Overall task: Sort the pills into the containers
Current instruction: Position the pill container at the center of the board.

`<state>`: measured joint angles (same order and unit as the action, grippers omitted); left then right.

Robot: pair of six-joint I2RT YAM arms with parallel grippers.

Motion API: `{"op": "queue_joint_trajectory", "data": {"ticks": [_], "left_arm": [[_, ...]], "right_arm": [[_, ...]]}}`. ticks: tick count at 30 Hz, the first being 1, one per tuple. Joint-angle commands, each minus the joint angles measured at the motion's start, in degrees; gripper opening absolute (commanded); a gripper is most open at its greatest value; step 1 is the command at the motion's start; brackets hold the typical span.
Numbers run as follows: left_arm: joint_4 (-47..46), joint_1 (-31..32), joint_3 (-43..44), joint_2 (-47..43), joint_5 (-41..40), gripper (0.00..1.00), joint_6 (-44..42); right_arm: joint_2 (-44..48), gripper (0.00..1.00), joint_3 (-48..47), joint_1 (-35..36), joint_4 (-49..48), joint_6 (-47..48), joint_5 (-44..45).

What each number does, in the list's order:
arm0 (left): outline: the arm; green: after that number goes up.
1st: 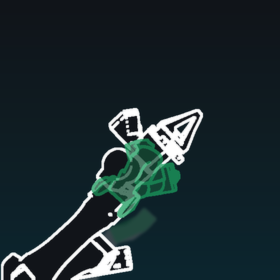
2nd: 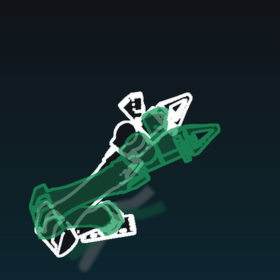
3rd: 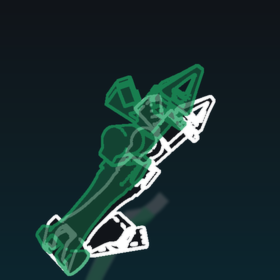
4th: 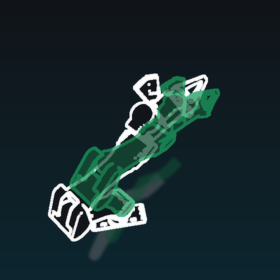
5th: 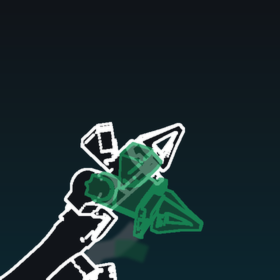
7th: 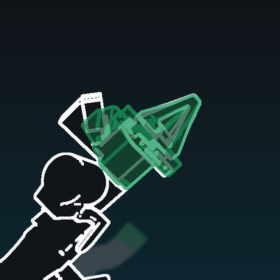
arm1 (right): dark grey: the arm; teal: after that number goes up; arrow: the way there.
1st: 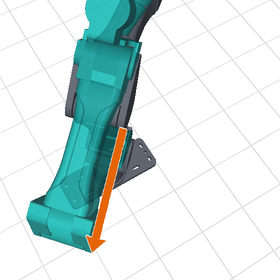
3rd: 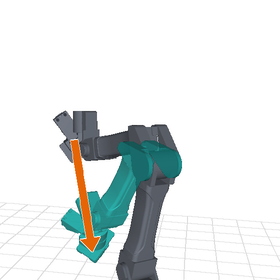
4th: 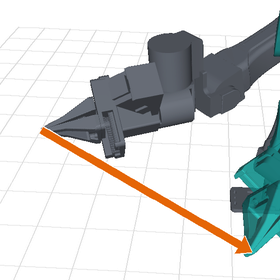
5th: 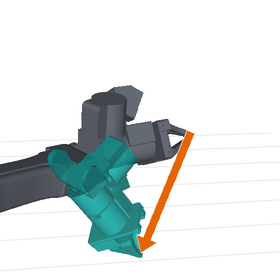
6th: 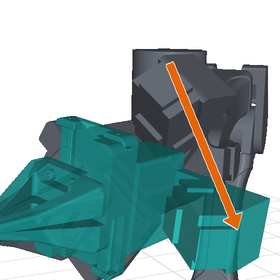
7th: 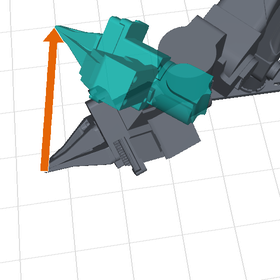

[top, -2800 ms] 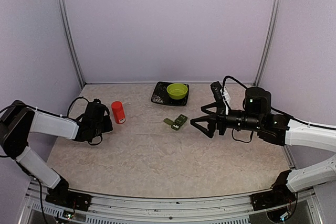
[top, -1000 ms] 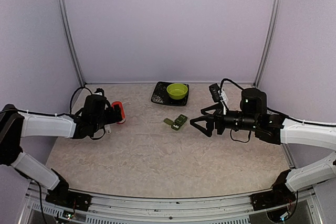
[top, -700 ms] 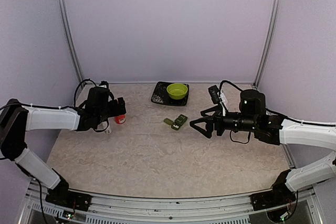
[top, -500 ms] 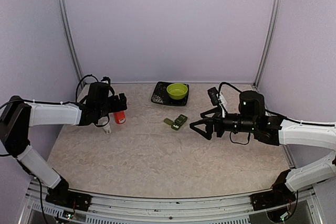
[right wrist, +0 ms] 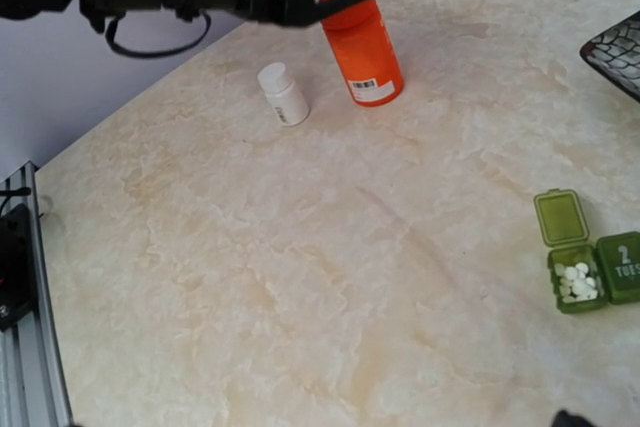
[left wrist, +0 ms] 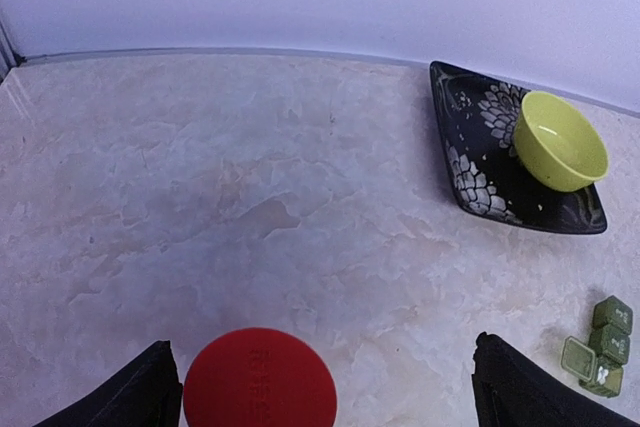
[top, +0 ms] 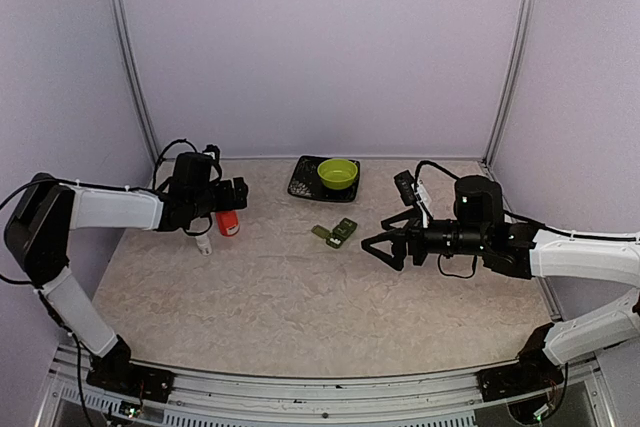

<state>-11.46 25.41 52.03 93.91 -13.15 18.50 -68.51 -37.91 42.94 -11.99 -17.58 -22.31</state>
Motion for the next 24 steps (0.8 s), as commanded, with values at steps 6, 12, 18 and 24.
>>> {"op": "queue_joint_trajectory", "data": {"ticks": [6,12,18,24], "left_arm": [[2.31,-2.22,6.06,2.67,3.59,0.91,-2.90],[6.64,-2.56,8.86,4.94,2.34,0.86,-2.32],[8.11,-3.14,9.66,7.10,1.45,0.84,-2.29],[8.96,-3.21,9.14,7.04,1.52,0.74,-1.29]], "right_arm": [[0.95,1.00,0.68,-0.57,1.59,1.06,-1.05],[0.00,1.00,0.17,-0.57,1.94,1.07,-1.62],[0.41,1.00,0.86,-0.57,1.80,0.50,-1.70],[1.09,1.00,1.40,-0.59,2.05,0.48,-1.43]]}}
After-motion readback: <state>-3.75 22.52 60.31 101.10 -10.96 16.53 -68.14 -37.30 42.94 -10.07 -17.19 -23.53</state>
